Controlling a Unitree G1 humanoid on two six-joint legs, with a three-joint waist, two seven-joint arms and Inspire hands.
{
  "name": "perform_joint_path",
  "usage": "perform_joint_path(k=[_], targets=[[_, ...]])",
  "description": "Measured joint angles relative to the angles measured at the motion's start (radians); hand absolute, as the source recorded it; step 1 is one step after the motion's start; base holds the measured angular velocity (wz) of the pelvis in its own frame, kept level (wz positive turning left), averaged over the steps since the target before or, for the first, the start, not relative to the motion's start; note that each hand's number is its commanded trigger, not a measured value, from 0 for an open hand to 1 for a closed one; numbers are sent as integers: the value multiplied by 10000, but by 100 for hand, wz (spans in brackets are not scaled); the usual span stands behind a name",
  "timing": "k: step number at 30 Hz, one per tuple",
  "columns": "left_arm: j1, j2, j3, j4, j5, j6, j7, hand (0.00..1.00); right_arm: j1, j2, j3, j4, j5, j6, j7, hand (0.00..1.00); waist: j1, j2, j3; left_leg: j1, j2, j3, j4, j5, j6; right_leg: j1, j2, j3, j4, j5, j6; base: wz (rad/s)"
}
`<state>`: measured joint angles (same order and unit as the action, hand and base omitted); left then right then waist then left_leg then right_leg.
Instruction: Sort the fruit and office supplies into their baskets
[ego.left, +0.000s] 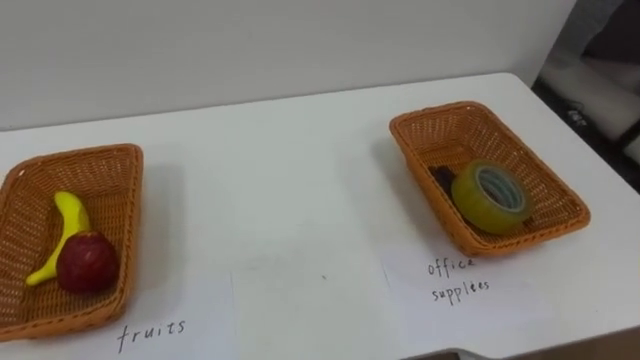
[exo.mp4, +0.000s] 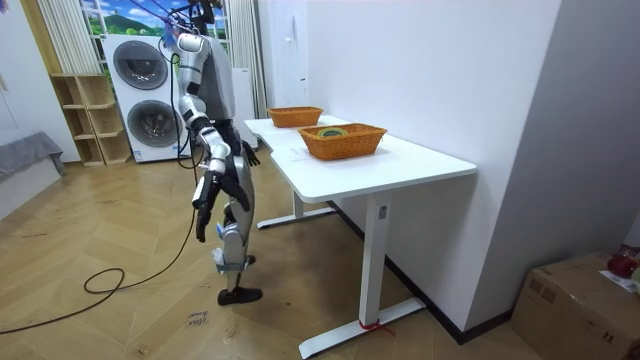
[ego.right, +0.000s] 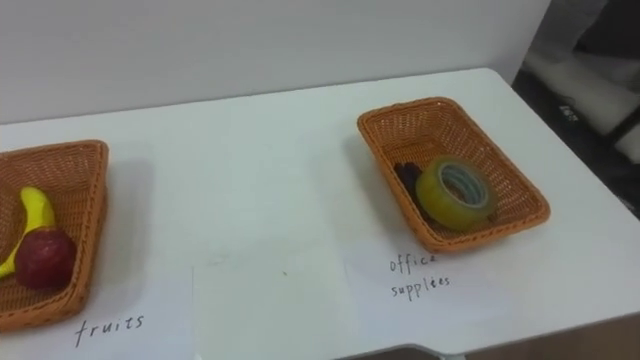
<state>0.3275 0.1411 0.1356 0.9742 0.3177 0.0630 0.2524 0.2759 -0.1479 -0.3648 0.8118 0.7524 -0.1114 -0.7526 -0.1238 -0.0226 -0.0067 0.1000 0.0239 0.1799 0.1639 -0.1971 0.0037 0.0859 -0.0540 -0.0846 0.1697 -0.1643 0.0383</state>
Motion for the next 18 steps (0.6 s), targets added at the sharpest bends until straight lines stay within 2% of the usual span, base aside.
perform_joint_path(k=[1,7,15,18], targets=[[-13,-27,0,104,7,-29,3,0,7,20,156,234,-134,6,95,0,27,38,23,-1,-1,-41,-3,-2,-4,12,0,-19,-5,-10,-4,3],[-73,-78,-9,388,0,-90,3,0,-18,70,1007,1187,-998,18,796,0,255,10,34,6,-7,-85,-12,-9,-11,43,0,-13,-27,-38,1,1],[-263,-128,-391,700,89,-44,-9,0,-291,107,3045,2267,-4411,486,2860,0,792,29,64,95,-5,-218,2,-55,-36,186,4,-111,-27,-130,-13,4],[-317,-161,-452,728,304,-38,-8,0,-360,200,3554,2324,-5436,509,3456,0,1032,35,67,81,-5,-243,3,-63,-48,206,-3,-202,-36,-131,-16,6]])
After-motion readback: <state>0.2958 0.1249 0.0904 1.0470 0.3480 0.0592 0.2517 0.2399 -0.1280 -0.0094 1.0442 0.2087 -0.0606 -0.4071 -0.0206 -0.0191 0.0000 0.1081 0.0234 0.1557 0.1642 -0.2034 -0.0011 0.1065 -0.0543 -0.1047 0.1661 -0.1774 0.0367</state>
